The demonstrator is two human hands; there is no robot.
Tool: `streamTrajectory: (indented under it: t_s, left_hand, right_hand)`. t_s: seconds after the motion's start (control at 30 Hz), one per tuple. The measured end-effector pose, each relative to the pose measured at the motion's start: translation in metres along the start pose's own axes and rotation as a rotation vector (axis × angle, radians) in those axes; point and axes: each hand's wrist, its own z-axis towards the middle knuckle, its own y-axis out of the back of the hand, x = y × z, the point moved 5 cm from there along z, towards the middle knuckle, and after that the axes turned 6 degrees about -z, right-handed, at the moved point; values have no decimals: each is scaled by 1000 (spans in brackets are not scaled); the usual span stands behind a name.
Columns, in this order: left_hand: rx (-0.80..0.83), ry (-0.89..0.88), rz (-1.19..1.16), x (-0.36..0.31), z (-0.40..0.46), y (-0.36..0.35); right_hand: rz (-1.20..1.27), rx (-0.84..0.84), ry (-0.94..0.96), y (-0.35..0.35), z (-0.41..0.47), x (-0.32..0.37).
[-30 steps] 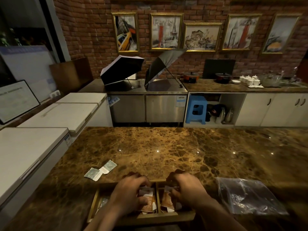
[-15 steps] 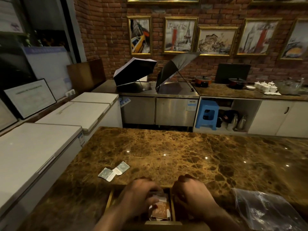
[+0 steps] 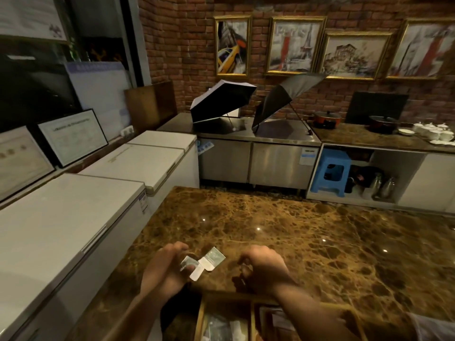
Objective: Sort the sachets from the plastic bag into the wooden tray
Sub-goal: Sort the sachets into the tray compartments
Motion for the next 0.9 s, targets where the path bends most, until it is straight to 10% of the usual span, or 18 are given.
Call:
streamTrajectory:
  t_s: [0.47,0.9]
  left_hand:
    - [26,-84,320,3,9,-35]
    - [48,-95,54,3,2,-24]
  right_hand:
    - [-86,172,170,-64,77,48]
    - [-54,29,64,-51,66,42]
